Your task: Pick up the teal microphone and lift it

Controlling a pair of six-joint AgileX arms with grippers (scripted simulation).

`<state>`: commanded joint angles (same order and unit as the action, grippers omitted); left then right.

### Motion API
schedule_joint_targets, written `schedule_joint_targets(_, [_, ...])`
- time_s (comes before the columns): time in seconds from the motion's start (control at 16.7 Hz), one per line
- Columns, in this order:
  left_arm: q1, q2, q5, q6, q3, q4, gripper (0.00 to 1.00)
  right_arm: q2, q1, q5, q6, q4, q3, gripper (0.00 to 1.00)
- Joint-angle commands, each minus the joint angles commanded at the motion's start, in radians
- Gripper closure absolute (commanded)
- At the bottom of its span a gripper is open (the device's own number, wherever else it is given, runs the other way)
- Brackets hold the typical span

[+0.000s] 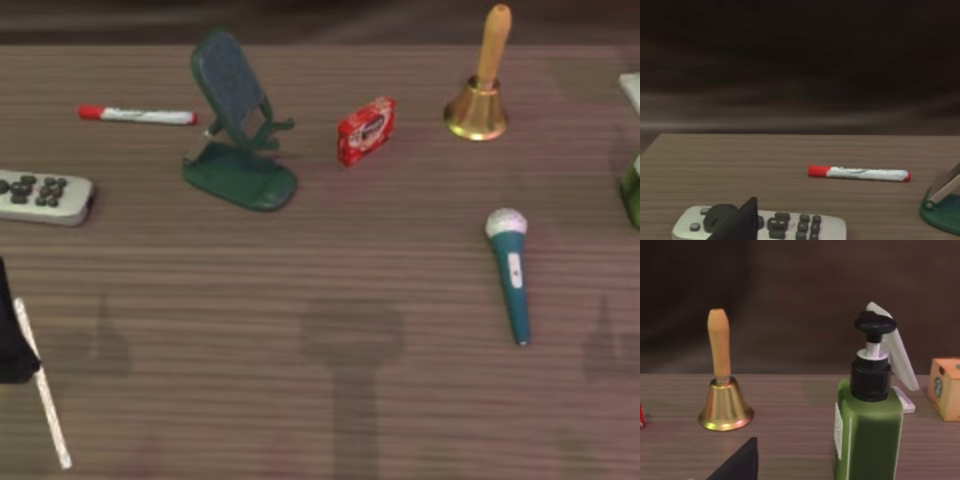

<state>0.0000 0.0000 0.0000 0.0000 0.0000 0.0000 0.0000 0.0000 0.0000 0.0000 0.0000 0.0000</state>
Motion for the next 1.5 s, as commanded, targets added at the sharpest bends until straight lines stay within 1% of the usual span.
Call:
schedule_joint_targets(0.24, [0.000, 0.000, 0.000, 0.000, 0.000, 0.000, 0.00, 0.031, 0.010, 0.000, 0.007, -0.022, 0.024, 0.00])
schedule_joint_targets(0.48, [0.000, 0.000, 0.000, 0.000, 0.000, 0.000, 0.00, 0.219, 0.059, 0.007, 0.054, -0.138, 0.160, 0.00])
schedule_joint_targets(0.66, [0.000, 0.000, 0.000, 0.000, 0.000, 0.000, 0.00, 0.461, 0.114, 0.015, 0.114, -0.261, 0.325, 0.00])
schedule_joint_targets(1.14, [0.000, 0.000, 0.000, 0.000, 0.000, 0.000, 0.00, 1.239, 0.286, 0.025, 0.307, -0.606, 0.854, 0.00])
schedule_joint_targets(1.5, [0.000, 0.000, 0.000, 0.000, 0.000, 0.000, 0.00, 1.671, 0.388, 0.036, 0.415, -0.823, 1.161, 0.00])
